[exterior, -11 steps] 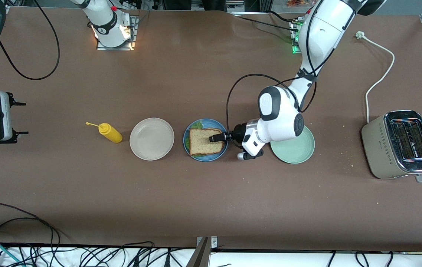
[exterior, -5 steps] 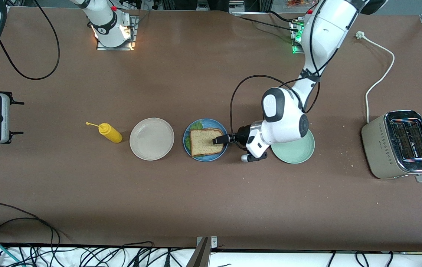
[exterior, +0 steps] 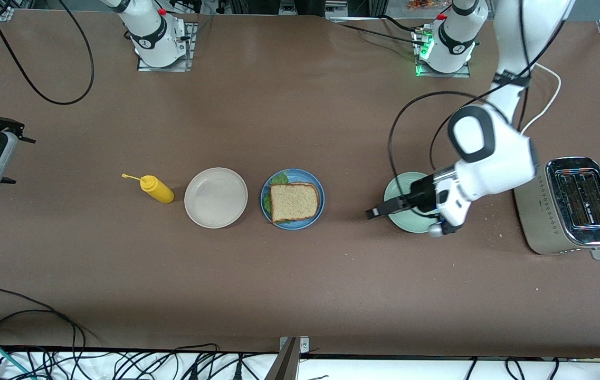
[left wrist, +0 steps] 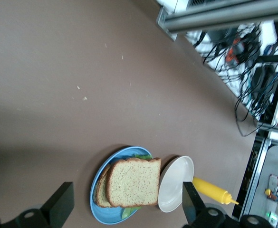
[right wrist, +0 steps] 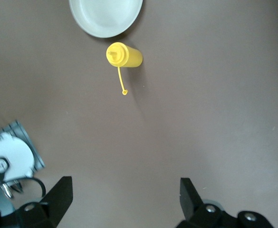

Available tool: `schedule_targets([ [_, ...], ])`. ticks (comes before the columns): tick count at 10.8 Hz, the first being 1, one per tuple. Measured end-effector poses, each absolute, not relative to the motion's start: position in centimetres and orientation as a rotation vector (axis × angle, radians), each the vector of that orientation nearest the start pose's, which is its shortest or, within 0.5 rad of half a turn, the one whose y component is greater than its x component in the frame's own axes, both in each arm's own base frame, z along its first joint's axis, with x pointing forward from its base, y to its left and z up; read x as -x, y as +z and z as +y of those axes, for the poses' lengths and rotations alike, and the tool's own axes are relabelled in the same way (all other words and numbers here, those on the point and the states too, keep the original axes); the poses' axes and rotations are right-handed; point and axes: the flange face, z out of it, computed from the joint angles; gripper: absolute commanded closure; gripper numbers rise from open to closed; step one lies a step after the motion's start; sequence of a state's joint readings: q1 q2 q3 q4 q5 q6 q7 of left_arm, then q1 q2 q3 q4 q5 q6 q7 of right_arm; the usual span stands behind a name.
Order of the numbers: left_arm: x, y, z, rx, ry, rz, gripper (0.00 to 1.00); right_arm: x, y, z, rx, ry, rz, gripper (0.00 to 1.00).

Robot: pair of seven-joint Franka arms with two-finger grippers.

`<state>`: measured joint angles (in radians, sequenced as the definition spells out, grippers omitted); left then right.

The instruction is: Make sandwich in blue plate with both arms

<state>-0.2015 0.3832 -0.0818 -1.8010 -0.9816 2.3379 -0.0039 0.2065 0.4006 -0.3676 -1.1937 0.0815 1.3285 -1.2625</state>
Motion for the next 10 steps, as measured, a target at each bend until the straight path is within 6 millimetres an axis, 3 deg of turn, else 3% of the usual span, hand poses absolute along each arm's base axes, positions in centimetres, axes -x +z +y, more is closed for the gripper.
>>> schedule_targets([
  [2, -62.0, 39.5, -15.9, -2.331, 0.087, 0.462, 0.0, -62.2, 55.3, -4.9, 2.715, 0.316, -1.339, 0.0],
  [5, -60.2, 45.9, -9.4, -2.603, 0.137, 0.242, 0.0, -60.1, 55.8, -4.5, 2.918, 0.263, -0.916, 0.0],
  [7, -57.8, 50.9, -6.1, -2.757, 0.099, 0.116, 0.0, -58.8, 56.4, -4.1, 3.05, 0.257, -0.569, 0.0],
  [10, -55.5, 57.9, -3.6, -2.988, 0.016, -0.035, 0.0, -56.8, 57.3, -1.9, 3.176, 0.21, -0.004, 0.0],
])
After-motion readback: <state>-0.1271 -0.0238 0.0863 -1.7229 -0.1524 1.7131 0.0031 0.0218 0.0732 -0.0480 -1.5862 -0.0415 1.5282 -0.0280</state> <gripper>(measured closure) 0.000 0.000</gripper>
